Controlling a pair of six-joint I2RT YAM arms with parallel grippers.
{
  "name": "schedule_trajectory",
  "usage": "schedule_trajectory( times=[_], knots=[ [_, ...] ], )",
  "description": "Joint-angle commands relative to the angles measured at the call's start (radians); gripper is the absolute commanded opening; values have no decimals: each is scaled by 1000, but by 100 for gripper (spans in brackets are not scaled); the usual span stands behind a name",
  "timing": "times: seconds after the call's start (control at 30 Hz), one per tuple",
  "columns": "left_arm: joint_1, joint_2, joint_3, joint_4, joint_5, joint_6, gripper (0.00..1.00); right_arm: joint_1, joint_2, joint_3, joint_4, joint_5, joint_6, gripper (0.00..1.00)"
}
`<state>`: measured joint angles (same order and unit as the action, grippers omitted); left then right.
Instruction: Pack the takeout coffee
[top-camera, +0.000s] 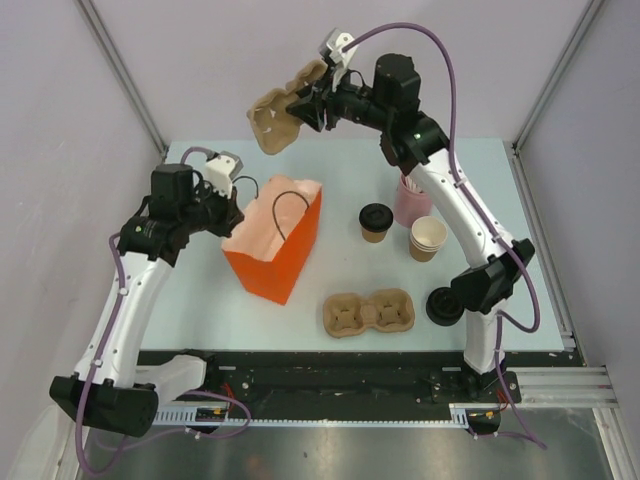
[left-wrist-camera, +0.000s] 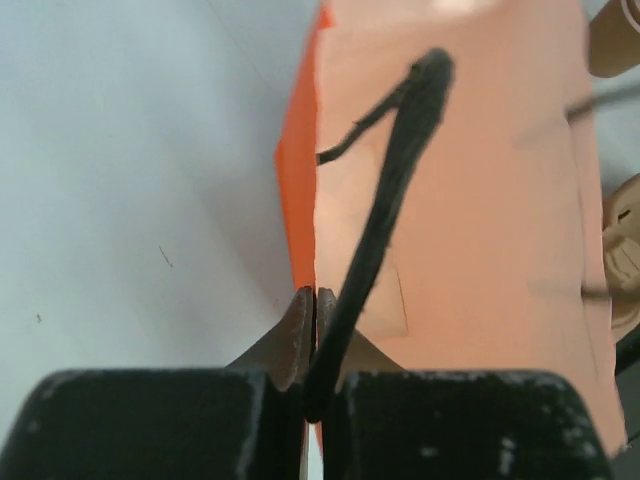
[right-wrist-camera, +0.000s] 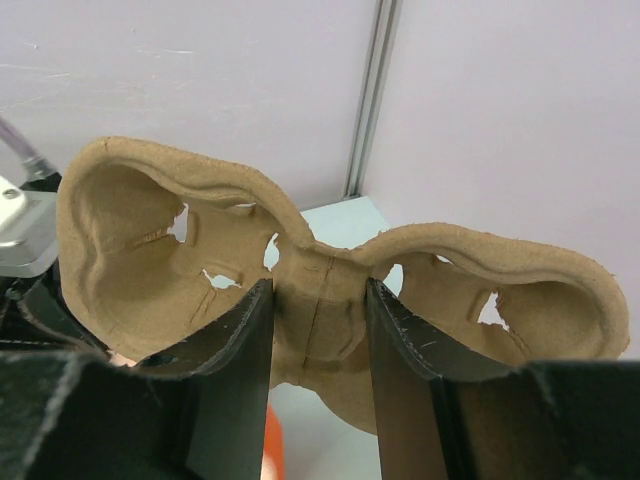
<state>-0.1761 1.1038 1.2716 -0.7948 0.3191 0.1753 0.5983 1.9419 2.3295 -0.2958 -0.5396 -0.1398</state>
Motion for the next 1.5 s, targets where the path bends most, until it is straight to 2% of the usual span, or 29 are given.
schedule_trajectory(
  times=[0.0, 0.13, 0.27, 0.3, 0.43, 0.63, 0.87, 1.0, 1.1, 1.23, 1.47],
  knots=[
    [-14, -27, 5, 19, 66, 86, 0, 46, 38, 54, 75, -17, 34, 0],
    [-19, -6, -1, 19, 38, 15, 0, 86, 23, 18, 18, 21, 28, 0],
    [-19, 7, -5, 19, -12, -68, 0, 121, -93, -129, 7, 111, 26, 0],
    [-19, 10, -5, 20, -14, -79, 0, 129, -121, -218, 21, 136, 31, 0],
    [-19, 13, 6, 25, 53, -115, 0, 194, -234, -355, 29, 243, 10, 0],
    [-19, 1, 15, 32, 69, -100, 0, 251, -278, -514, -8, 153, -47, 0],
    [-3, -5, -3, 43, 78, -88, 0, 259, -288, -538, -72, 78, -93, 0],
    [7, -16, -14, 51, 89, -73, 0, 279, -267, -504, -140, 102, -110, 0],
    [9, -24, -21, 49, 112, -66, 0, 288, -247, -463, -186, 144, -98, 0],
    [9, -36, -23, 51, 144, -60, 0, 319, -164, -375, -328, 242, -77, 0],
    [6, -33, -34, 51, 167, -62, 0, 363, -107, -312, -400, 403, 14, 0]
  ],
)
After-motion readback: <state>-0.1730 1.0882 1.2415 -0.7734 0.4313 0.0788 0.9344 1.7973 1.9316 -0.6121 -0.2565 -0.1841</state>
